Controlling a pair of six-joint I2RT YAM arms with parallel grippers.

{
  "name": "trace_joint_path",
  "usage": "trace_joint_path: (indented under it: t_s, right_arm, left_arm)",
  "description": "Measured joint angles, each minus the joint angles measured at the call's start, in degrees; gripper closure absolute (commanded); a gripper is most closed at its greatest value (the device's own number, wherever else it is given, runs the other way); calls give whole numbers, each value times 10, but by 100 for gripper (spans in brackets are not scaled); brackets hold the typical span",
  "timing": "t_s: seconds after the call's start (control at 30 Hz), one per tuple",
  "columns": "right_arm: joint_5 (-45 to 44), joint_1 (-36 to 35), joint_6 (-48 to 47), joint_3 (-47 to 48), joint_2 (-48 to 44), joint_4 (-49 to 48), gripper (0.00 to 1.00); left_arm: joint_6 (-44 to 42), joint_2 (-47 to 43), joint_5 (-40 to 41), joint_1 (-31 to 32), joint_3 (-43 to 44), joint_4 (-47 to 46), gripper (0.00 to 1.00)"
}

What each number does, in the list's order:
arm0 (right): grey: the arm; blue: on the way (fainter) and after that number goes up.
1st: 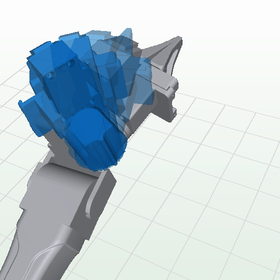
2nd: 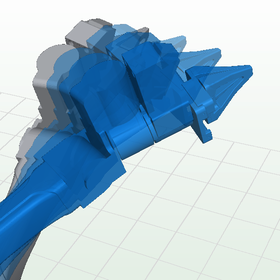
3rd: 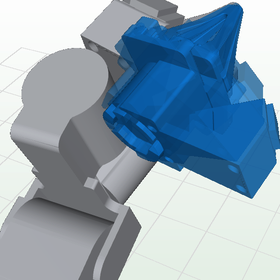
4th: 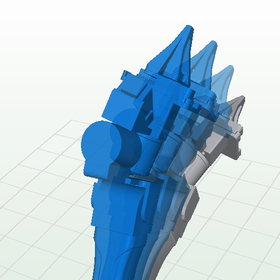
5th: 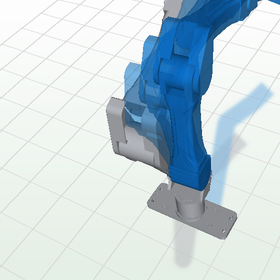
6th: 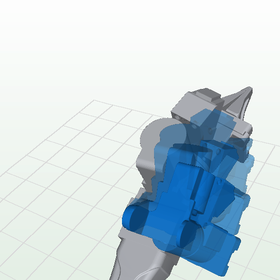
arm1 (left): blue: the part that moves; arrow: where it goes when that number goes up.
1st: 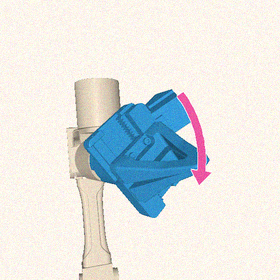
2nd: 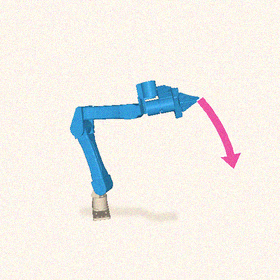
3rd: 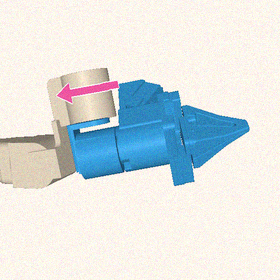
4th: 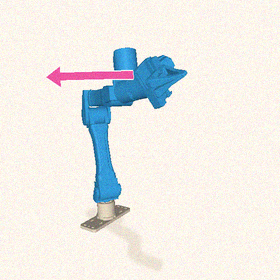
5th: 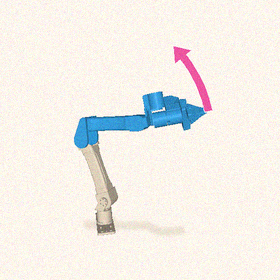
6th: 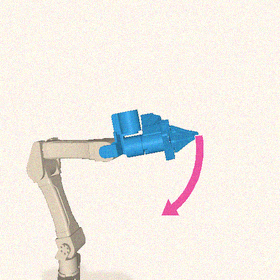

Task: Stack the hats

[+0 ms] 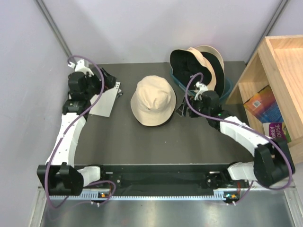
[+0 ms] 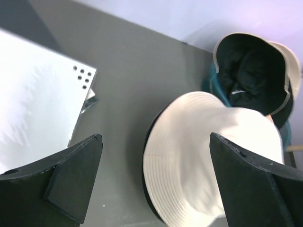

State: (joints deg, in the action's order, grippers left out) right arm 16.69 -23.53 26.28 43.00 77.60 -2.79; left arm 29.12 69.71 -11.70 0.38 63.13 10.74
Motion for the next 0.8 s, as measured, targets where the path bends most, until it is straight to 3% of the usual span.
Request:
trace_joint_path:
  t_s: [0.17,0.33,0.53,0.8]
  right_arm:
    - [-118,0,-62,70,-93,115,13]
    - [-214,1,-115,199,-76,144,13]
    - [-301,9,-174,382,78,145,12]
    - [-366,49,-237,558,318,146,13]
  left_arm:
    - [-43,-49,-11,0,39,45,1]
    - [-64,-99,-6,0,-38,28,1]
    - [-92,-97,24,0,-59,51,1]
    - [-103,-110,37,0,-61,50,1]
